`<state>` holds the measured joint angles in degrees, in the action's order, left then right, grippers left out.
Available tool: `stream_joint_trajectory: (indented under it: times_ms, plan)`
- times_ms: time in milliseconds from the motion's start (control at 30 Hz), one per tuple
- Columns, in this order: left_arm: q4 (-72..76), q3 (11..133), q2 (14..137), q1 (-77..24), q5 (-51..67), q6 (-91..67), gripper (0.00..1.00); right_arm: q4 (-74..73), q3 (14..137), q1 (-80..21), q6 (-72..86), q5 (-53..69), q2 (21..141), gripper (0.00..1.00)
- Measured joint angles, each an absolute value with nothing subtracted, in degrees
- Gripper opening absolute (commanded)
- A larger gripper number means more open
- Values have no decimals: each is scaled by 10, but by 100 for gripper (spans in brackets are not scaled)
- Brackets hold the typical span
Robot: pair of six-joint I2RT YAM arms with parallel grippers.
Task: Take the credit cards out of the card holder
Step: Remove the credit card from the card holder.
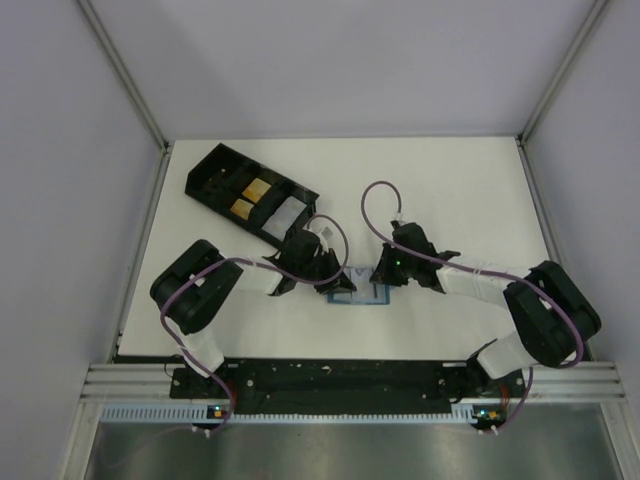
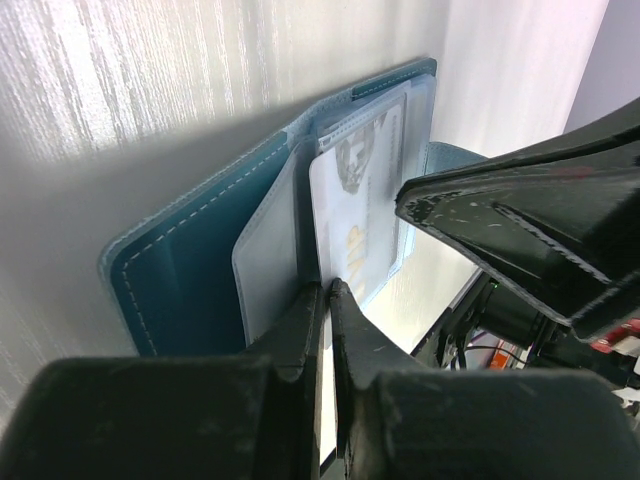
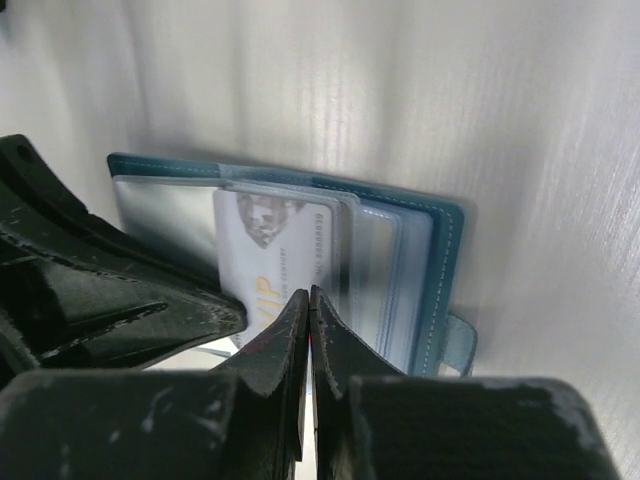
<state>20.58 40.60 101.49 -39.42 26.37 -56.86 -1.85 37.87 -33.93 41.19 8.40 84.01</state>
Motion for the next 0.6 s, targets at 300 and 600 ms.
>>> stream_joint_trajectory:
  times_ms: [300,600]
  plan:
    - [212,398,1014,-391,264,-571,12,-13,363,-338,439,79,844,0]
    - [239,371,1007,-382,275,-582,27,-8,358,-336,448,74,844,0]
